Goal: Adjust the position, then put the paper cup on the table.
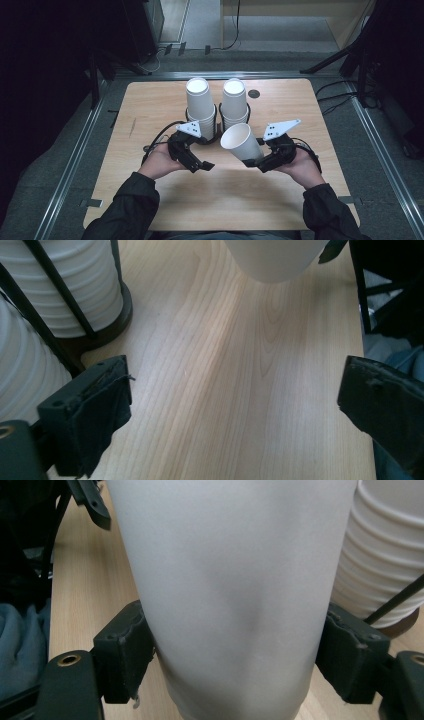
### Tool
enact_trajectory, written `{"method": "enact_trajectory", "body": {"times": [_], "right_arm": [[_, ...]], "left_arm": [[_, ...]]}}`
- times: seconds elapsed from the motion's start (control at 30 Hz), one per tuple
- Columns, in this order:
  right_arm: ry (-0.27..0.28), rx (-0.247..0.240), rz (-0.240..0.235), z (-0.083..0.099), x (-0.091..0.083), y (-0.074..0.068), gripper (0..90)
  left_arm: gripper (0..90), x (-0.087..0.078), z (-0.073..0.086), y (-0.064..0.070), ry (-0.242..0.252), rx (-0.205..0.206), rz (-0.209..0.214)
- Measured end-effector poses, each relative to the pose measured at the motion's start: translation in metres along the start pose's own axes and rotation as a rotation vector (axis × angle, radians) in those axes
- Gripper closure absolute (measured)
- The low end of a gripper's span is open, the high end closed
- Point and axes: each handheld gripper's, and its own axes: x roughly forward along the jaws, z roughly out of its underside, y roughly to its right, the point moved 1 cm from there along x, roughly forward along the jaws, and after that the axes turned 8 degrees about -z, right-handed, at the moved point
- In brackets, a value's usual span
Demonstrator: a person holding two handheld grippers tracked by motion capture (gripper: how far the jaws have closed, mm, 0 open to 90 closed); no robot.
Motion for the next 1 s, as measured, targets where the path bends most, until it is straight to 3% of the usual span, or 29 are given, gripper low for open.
{"method": "enact_trajectory", "body": {"times": [0.37, 0.43, 0.6, 0.77, 0.83, 1.0], "right_arm": [[0.015, -0.013, -0.033, -0.007, 0.007, 0.002, 23.1], [0.022, -0.011, -0.039, -0.008, 0.008, 0.003, 23.1], [0.022, -0.010, -0.051, -0.007, 0.011, 0.003, 23.0], [0.018, -0.014, -0.056, -0.006, 0.013, 0.003, 23.0], [0.018, -0.018, -0.058, -0.007, 0.015, 0.001, 23.0], [0.012, -0.022, -0.069, -0.007, 0.023, 0.000, 23.0]], "left_arm": [[1.7, -0.003, -0.003, 0.009, 0.092, -0.033, 0.011], [1.7, -0.004, -0.005, 0.009, 0.117, -0.058, 0.020], [1.7, -0.001, -0.009, 0.009, 0.135, -0.084, 0.033], [1.7, 0.005, -0.014, 0.011, 0.144, -0.071, 0.030], [1.6, 0.006, -0.016, 0.011, 0.156, -0.094, 0.023], [1.6, 0.005, -0.018, 0.011, 0.203, -0.113, 0.062]]}}
